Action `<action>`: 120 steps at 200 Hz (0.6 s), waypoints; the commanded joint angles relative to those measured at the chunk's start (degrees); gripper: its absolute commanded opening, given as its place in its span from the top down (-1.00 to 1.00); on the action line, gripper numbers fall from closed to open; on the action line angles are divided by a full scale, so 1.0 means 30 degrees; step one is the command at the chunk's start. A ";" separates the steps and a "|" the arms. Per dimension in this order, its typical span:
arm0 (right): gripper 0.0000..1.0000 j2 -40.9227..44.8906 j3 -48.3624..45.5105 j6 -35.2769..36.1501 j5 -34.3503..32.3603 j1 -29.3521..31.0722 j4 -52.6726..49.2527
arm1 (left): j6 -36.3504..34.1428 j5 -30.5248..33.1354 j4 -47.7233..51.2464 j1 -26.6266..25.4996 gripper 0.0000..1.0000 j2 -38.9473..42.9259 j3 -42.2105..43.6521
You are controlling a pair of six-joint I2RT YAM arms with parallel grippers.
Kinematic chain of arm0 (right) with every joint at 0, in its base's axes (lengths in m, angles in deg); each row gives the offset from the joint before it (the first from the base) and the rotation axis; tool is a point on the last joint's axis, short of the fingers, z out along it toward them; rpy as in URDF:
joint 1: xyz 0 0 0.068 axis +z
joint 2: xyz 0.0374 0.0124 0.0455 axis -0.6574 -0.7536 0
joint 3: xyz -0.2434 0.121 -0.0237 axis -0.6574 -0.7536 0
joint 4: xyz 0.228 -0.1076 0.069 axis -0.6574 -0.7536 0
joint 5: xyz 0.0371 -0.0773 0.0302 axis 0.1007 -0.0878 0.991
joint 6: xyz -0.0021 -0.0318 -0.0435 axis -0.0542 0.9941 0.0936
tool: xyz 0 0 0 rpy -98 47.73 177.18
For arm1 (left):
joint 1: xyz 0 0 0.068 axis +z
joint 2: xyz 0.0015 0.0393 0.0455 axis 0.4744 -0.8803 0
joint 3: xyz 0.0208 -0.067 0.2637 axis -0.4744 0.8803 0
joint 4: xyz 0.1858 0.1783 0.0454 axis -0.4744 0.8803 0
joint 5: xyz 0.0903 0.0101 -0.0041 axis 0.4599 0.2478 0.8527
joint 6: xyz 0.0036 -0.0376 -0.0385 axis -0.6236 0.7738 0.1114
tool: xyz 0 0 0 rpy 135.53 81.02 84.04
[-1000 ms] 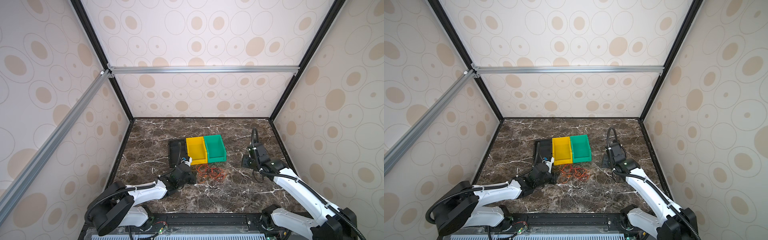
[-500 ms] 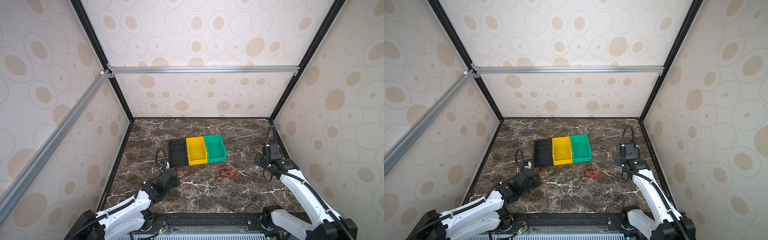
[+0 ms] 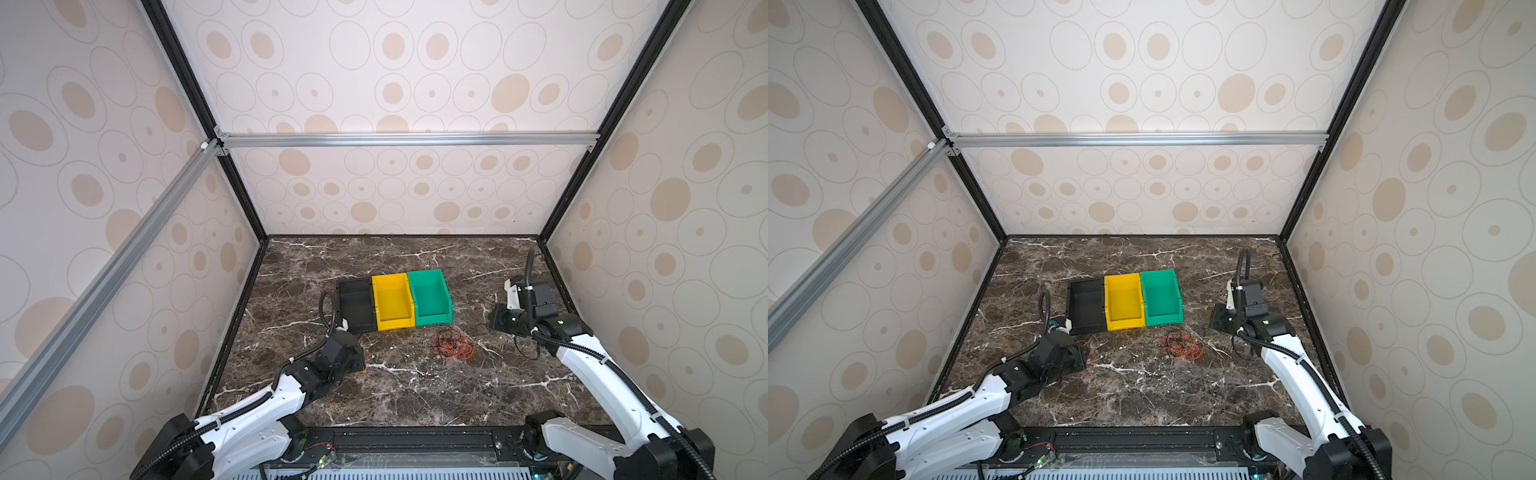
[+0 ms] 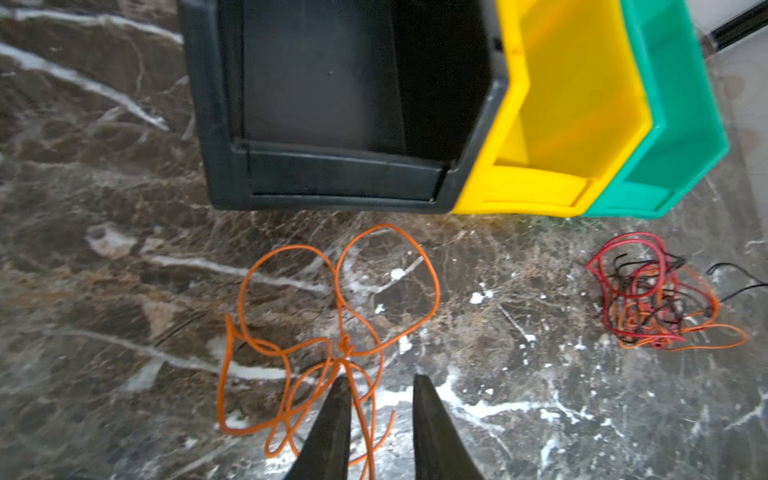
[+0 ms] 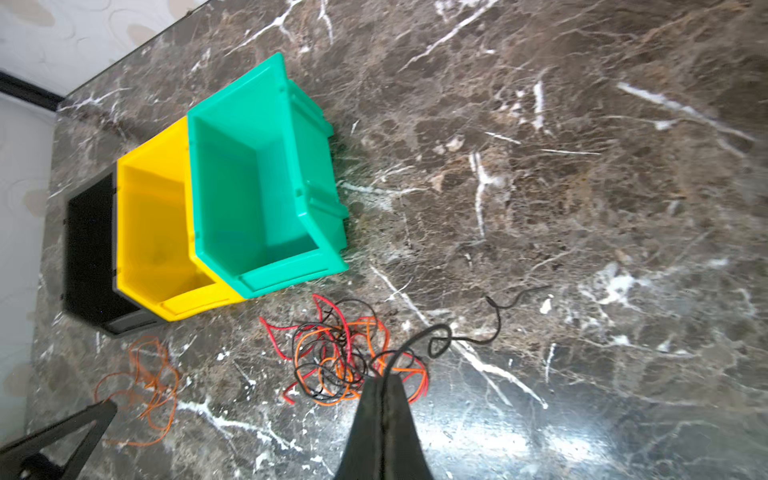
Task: Untangle the cables
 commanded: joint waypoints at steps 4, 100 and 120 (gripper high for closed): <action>1.00 -0.0126 0.0362 0.0091 0.0876 0.0662 -0.0015 | -0.1143 -0.0835 0.0248 0.0083 0.01 -0.0495 -0.1378; 1.00 -0.1619 0.0026 -0.0153 0.0388 0.3048 0.0378 | -0.2469 -0.2101 -0.0694 -0.0092 -0.40 -0.2396 -0.2632; 1.00 -0.1580 -0.0175 -0.0427 0.0818 0.3224 0.0838 | -0.2725 -0.3906 -0.3733 -0.0739 -0.48 -0.3427 -0.2424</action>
